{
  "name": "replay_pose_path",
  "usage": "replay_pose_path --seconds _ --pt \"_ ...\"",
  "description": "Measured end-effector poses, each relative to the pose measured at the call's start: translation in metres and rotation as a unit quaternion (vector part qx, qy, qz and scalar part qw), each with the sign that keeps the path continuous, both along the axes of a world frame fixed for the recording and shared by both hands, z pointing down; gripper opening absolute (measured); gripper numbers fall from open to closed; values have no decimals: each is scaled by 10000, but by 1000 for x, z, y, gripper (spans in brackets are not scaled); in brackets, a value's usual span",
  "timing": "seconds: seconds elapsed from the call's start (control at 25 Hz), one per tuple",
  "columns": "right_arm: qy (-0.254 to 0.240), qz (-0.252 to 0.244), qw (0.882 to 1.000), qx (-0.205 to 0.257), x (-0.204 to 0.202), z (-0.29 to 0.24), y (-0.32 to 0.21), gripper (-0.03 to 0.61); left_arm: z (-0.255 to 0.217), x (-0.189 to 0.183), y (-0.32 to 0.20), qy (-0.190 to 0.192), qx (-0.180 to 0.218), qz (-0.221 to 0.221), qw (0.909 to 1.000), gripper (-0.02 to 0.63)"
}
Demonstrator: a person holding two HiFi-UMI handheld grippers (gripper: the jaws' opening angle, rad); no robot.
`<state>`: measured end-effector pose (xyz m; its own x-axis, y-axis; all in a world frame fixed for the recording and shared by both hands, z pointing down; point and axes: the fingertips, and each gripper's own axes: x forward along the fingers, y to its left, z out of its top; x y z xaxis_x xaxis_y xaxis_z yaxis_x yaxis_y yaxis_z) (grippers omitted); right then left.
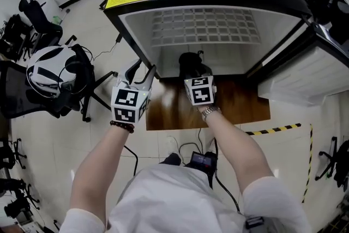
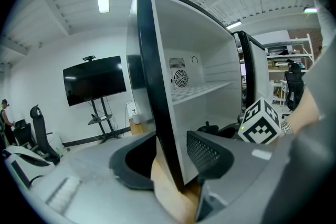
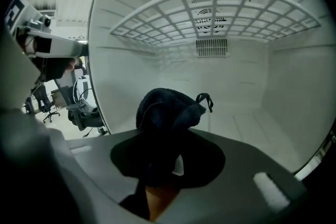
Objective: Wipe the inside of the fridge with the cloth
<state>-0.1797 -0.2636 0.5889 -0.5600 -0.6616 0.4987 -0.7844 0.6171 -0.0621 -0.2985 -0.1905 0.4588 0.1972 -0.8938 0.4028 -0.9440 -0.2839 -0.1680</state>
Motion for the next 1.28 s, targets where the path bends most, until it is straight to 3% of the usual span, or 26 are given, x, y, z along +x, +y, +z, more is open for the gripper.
replay_pose_path --seconds 0.76,1.28 --pt "443 941 9945 98 131 -1 -37 120 -3 1 -2 40 -28 -205 9998 178" --pt "932 1464 9848 74 182 1 -47 119 -3 1 -2 91 -56 -409 9991 178"
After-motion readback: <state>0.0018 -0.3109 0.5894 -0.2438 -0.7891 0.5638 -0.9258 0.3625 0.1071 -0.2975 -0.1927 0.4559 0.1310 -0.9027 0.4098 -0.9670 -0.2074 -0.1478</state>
